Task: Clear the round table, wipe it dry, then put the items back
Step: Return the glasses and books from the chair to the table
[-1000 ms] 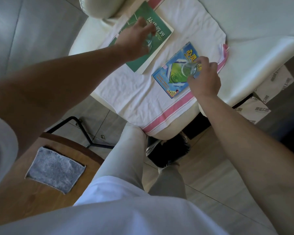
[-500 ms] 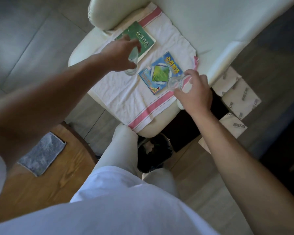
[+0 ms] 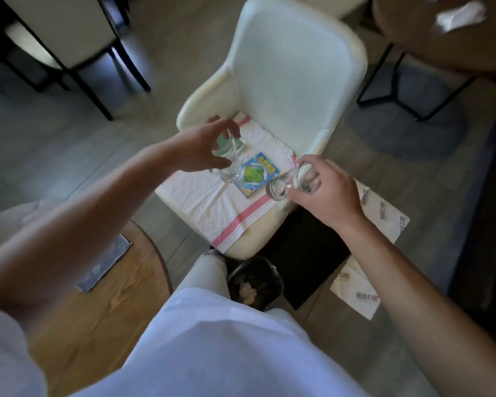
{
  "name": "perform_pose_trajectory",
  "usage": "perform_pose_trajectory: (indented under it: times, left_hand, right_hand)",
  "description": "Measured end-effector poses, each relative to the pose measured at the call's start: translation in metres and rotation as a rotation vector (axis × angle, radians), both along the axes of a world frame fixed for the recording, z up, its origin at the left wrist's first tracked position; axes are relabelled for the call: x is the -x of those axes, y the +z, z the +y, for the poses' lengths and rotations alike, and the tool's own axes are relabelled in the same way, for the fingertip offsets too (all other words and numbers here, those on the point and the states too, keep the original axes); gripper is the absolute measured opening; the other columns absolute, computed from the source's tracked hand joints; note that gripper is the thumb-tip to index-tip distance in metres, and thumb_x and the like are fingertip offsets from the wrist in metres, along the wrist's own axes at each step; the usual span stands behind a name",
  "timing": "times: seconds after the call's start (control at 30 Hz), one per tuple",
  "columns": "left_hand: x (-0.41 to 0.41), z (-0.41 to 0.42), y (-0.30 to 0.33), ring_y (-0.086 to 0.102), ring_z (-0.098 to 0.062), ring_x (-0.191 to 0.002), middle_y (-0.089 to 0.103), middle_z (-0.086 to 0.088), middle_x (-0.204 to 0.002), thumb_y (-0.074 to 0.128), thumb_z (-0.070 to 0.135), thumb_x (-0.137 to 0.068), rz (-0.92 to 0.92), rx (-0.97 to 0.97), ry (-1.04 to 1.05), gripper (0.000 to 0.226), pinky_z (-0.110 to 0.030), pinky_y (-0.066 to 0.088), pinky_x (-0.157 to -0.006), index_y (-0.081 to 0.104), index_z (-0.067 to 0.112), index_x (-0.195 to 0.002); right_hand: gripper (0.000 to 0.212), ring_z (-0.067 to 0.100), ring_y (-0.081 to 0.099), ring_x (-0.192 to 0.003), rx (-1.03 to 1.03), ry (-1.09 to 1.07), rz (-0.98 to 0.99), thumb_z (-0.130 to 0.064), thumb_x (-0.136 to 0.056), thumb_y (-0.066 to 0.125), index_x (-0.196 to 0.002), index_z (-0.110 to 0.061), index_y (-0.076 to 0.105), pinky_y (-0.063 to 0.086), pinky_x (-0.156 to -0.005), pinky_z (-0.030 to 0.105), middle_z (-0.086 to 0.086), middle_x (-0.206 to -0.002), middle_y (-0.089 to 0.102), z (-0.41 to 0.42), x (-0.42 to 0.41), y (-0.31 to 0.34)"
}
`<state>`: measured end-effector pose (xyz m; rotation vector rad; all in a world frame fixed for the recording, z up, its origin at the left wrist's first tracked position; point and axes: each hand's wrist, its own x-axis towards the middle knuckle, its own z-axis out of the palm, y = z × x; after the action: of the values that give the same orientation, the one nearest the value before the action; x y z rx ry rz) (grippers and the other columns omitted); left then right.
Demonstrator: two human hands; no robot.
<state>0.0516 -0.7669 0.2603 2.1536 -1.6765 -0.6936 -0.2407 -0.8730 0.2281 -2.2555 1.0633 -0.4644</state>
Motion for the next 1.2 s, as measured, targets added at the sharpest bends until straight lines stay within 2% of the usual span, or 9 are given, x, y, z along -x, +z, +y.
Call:
perform_pose_trajectory:
  times: [0.23, 0.4, 0.5, 0.6, 0.73, 0.93, 1.03, 1.13, 1.2]
  left_hand:
    - [0.045, 0.067, 0.087, 0.064, -0.021, -0.087, 0.054, -0.008, -0.12, 0.088, 0.009, -0.077, 0.018, 0.155, 0.149, 0.061, -0.035, 0.058, -0.082, 0.054, 0.017, -0.126]
    - [0.052, 0.106, 0.141, 0.065, -0.013, -0.085, 0.061, -0.002, -0.121, 0.09, 0.015, -0.075, 0.062, 0.291, 0.199, 0.07, -0.009, 0.049, -0.071, 0.05, 0.02, -0.132]
    - [0.052, 0.129, 0.169, 0.068, -0.012, -0.087, 0.059, 0.013, -0.115, 0.092, 0.029, -0.071, 0.105, 0.36, 0.224, 0.072, -0.025, 0.054, -0.077, 0.046, 0.034, -0.127]
    - [0.049, 0.151, 0.193, 0.066, -0.003, -0.08, 0.061, 0.014, -0.112, 0.087, 0.048, -0.062, 0.137, 0.442, 0.244, 0.076, -0.026, 0.054, -0.079, 0.048, 0.037, -0.126]
    - [0.039, 0.183, 0.216, 0.072, -0.017, -0.094, 0.063, 0.007, -0.123, 0.088, 0.037, -0.066, 0.19, 0.554, 0.292, 0.072, -0.027, 0.059, -0.081, 0.05, 0.03, -0.127]
    - [0.017, 0.243, 0.223, 0.074, -0.019, -0.099, 0.065, 0.006, -0.121, 0.092, 0.022, -0.069, 0.373, 0.713, 0.356, 0.068, -0.025, 0.059, -0.078, 0.057, 0.03, -0.127]
    - [0.008, 0.282, 0.214, 0.072, -0.027, -0.103, 0.068, -0.001, -0.126, 0.093, 0.031, -0.065, 0.547, 0.803, 0.429, 0.07, -0.039, 0.06, -0.087, 0.059, 0.037, -0.127]
    - [0.003, 0.316, 0.193, 0.072, -0.033, -0.098, 0.065, -0.019, -0.13, 0.09, 0.014, -0.073, 0.709, 0.859, 0.533, 0.066, -0.047, 0.056, -0.091, 0.06, 0.025, -0.131]
    - [0.006, 0.337, 0.177, 0.072, -0.037, -0.098, 0.067, -0.019, -0.128, 0.084, 0.005, -0.075, 0.812, 0.864, 0.621, 0.066, -0.051, 0.054, -0.094, 0.059, 0.02, -0.135]
  right_hand:
    - [0.057, 0.012, 0.055, -0.071, 0.049, 0.056, -0.122, -0.052, -0.063, 0.081, -0.117, -0.038, 0.067, 0.053, -0.077, 0.035, -0.007, -0.087, 0.06, 0.035, 0.036, 0.076]
    - [0.056, 0.012, 0.061, -0.085, 0.062, 0.145, -0.198, -0.039, -0.069, 0.091, -0.119, -0.041, 0.068, 0.046, -0.079, 0.028, -0.009, -0.091, 0.065, 0.05, 0.041, 0.146]
    - [0.057, 0.008, 0.063, -0.088, 0.074, 0.196, -0.256, -0.042, -0.069, 0.091, -0.121, -0.042, 0.067, 0.051, -0.084, 0.028, -0.008, -0.093, 0.066, 0.059, 0.031, 0.177]
    - [0.06, 0.005, 0.063, -0.091, 0.066, 0.238, -0.317, -0.052, -0.066, 0.088, -0.121, -0.042, 0.065, 0.051, -0.085, 0.025, -0.008, -0.095, 0.068, 0.07, 0.02, 0.201]
    - [0.06, 0.006, 0.062, -0.091, 0.083, 0.291, -0.381, -0.052, -0.067, 0.089, -0.122, -0.041, 0.067, 0.049, -0.083, 0.022, -0.008, -0.093, 0.067, 0.091, 0.005, 0.228]
    - [0.062, 0.015, 0.063, -0.086, -0.051, 0.305, -0.529, -0.055, -0.063, 0.078, -0.123, -0.039, 0.068, 0.045, -0.08, 0.011, -0.003, -0.09, 0.068, 0.128, -0.005, 0.244]
    - [0.072, 0.012, 0.064, -0.089, -0.135, 0.301, -0.559, -0.051, -0.062, 0.081, -0.13, -0.036, 0.061, 0.049, -0.087, 0.019, -0.005, -0.096, 0.071, 0.154, -0.017, 0.237]
    - [0.076, 0.015, 0.069, -0.098, -0.292, 0.28, -0.579, -0.044, -0.06, 0.085, -0.13, -0.031, 0.059, 0.053, -0.097, 0.035, -0.007, -0.1, 0.073, 0.179, -0.031, 0.222]
    - [0.063, 0.017, 0.071, -0.1, -0.401, 0.294, -0.584, -0.038, -0.06, 0.088, -0.119, -0.032, 0.067, 0.056, -0.096, 0.039, -0.009, -0.098, 0.073, 0.195, -0.037, 0.208]
